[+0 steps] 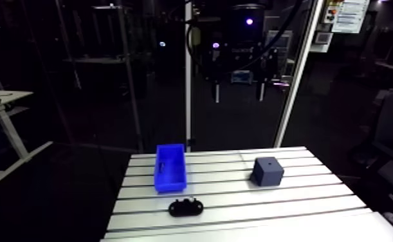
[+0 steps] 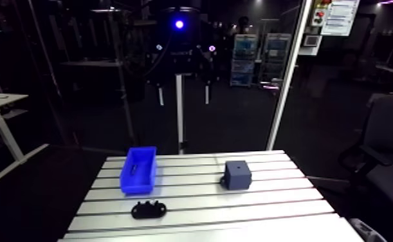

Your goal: Pick up the M10 bolt and insert it into the hole until fully seated.

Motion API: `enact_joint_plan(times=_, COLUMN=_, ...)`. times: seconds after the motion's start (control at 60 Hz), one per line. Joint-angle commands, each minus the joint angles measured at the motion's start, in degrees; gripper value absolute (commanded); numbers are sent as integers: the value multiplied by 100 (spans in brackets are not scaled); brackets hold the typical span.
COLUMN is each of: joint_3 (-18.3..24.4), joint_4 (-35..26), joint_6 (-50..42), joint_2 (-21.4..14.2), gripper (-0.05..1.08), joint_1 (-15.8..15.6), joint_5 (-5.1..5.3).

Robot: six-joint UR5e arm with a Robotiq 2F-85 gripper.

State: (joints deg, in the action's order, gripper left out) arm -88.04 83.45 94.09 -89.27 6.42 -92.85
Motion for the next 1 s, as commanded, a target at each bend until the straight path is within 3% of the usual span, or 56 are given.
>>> enact_joint_plan(times=0.017, joint_3=123, joint_4=308, joint_6=132, joint_2=125, gripper=1, joint_1=-88, joint_5=431)
enact_joint_plan(times=0.833, joint_3=82, joint_4=324, joint_6=88, joint_2=99, gripper=1, joint_1=-113, joint_5=414)
enact_joint_plan(times=1.0, joint_3=-162, joint_4=538, joint_6=28, joint_2=91, gripper=1, joint_1=-233, joint_5=445)
